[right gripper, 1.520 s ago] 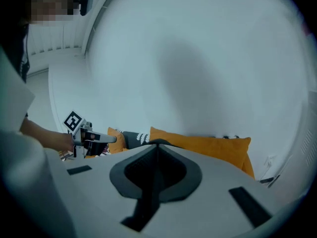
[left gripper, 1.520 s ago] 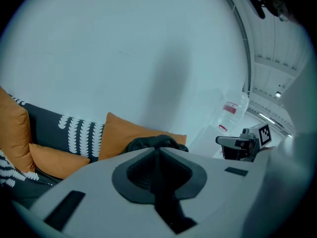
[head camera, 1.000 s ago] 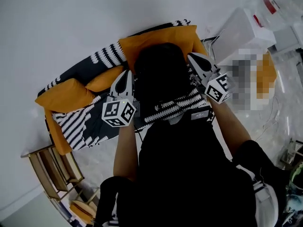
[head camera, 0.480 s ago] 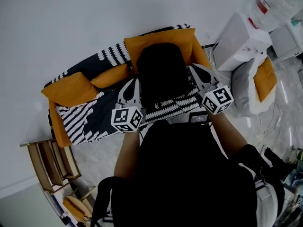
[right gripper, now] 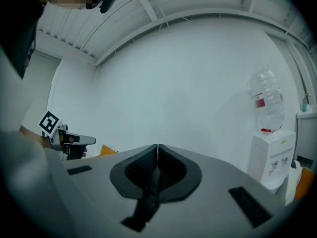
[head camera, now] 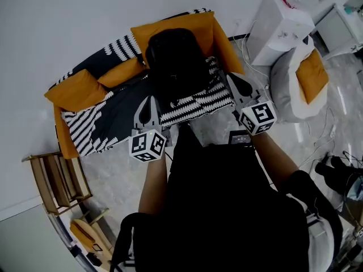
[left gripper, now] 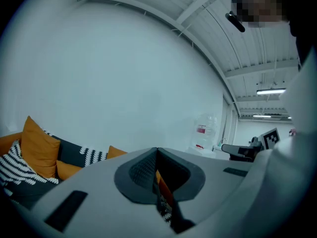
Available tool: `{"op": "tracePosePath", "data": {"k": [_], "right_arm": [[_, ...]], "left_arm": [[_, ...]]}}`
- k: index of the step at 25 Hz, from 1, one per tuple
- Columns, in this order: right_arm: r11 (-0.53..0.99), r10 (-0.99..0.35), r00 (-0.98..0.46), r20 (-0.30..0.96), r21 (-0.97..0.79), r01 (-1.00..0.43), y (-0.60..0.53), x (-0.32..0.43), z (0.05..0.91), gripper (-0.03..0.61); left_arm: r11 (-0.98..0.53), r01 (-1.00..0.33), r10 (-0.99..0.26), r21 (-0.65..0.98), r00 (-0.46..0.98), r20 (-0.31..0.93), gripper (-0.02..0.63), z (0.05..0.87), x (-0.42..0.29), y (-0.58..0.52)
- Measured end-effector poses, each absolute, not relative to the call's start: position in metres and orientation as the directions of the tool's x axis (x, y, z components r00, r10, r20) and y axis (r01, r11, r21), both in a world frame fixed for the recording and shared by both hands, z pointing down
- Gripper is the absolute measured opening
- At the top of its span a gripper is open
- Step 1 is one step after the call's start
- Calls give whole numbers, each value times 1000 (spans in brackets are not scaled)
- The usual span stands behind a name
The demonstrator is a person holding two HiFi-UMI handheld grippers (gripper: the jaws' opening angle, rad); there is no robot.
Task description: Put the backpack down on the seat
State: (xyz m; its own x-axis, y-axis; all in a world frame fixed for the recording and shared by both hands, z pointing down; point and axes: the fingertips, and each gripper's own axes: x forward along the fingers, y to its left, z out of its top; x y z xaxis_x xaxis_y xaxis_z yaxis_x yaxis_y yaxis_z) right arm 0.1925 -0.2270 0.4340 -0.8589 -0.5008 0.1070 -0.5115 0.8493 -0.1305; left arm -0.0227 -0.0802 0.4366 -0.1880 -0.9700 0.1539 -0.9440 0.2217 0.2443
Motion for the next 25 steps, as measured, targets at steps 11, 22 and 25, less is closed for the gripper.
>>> {"op": "tracePosePath", "data": {"k": [11,22,25], "right_arm": [[866,-463,-884,60,-183,-466,-168,261,432,32],[866,-456,-889,48,-208,-455,-119,269,439,32],[868,-457,-888,56,-192,-459,-99,266,438,32]], "left_arm": [[170,-966,-969,194,-128,212,17,436,67,-31],[141,-972,-961,190,-87,264,17,445,84,15],[113,-984,-964,140,-74,255,17,443,86,33]]}}
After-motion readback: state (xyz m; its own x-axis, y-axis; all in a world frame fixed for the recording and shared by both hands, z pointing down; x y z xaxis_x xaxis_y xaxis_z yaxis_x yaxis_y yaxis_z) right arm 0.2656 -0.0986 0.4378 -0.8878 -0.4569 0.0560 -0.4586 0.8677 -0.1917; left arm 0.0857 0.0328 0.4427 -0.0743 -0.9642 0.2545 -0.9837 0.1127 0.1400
